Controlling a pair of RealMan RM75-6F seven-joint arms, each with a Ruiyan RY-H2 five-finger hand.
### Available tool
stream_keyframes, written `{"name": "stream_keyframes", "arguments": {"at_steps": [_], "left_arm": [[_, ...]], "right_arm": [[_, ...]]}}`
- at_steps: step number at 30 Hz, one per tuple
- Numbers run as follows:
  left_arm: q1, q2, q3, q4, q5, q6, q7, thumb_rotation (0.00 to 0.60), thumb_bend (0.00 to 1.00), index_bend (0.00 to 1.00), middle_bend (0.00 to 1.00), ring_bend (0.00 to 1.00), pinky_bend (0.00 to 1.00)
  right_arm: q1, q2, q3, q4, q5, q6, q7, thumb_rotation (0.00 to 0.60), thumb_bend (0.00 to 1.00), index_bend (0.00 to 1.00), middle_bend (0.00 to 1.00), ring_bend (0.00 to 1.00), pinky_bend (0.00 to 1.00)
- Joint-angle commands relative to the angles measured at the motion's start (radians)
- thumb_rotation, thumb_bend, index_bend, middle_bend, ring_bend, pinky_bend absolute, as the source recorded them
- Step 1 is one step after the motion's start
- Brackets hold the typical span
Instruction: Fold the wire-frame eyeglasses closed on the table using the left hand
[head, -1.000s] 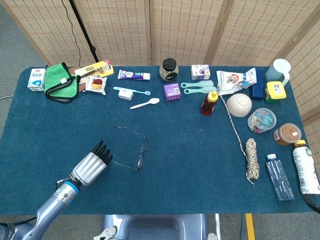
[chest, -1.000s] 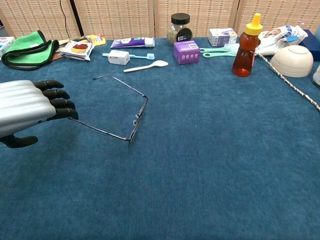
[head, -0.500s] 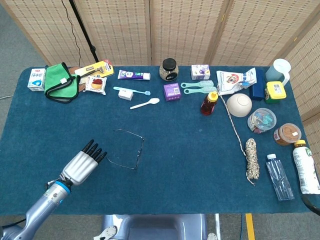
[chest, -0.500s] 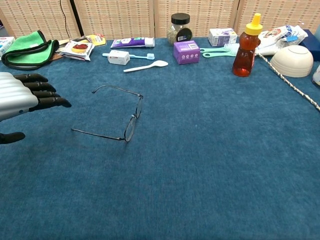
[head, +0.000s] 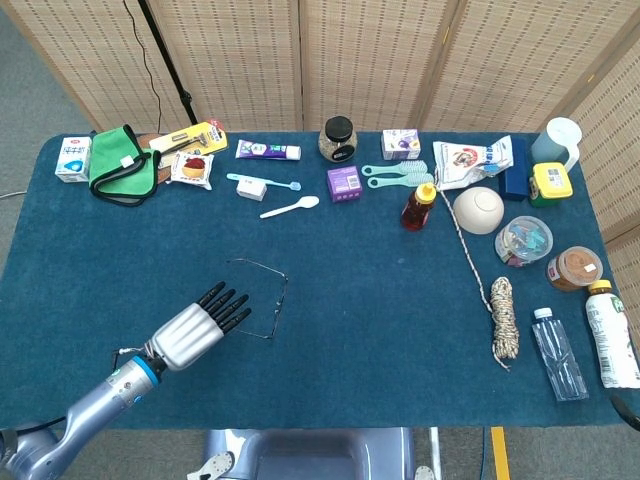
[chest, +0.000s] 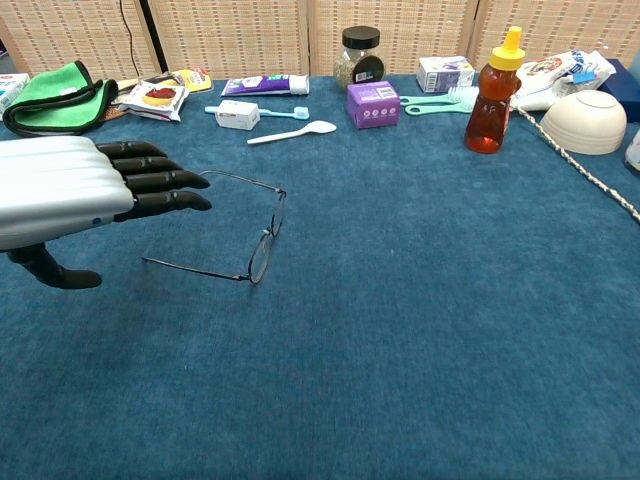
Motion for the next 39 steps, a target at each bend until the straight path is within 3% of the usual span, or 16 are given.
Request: {"name": "stream_keyframes", "arguments": {"at_steps": [1,16,32,39], "left_arm": [[-0.022,-0.019,-0.014,0.024,0.007,-0.027,-0.018,0.6,0.2,0.0,0.0,0.0,0.0],[-0.124,-0.131,-0.09,0.095,-0.092,-0.161,0.049,0.6,0.2,0.0,0.0,0.0,0.0],[-0.2,-0.205,-0.111,0.128,-0.265,-0.22,0.161,0.6,0.2,0.0,0.0,0.0,0.0],[-0.223,-0.234,-0.105,0.142,-0.318,-0.209,0.193,0.6,0.2,0.09,0.0,0.0,0.0]], "right_arm": [[-0.001,0.001,0.0,0.0,0.001,0.001,0.0,0.6,0.02,0.07,0.0,0.0,0.02],[-0.007,-0.004,0.004,0.01,0.015,-0.003,0.006,0.6,0.02,0.07,0.0,0.0,0.02],[-0.007,-0.005,0.008,0.022,0.032,-0.02,0.018,0.6,0.02,0.07,0.0,0.0,0.02],[-0.008,-0.004,0.009,0.024,0.038,-0.025,0.019,0.6,0.02,0.08,0.0,0.0,0.02]]}}
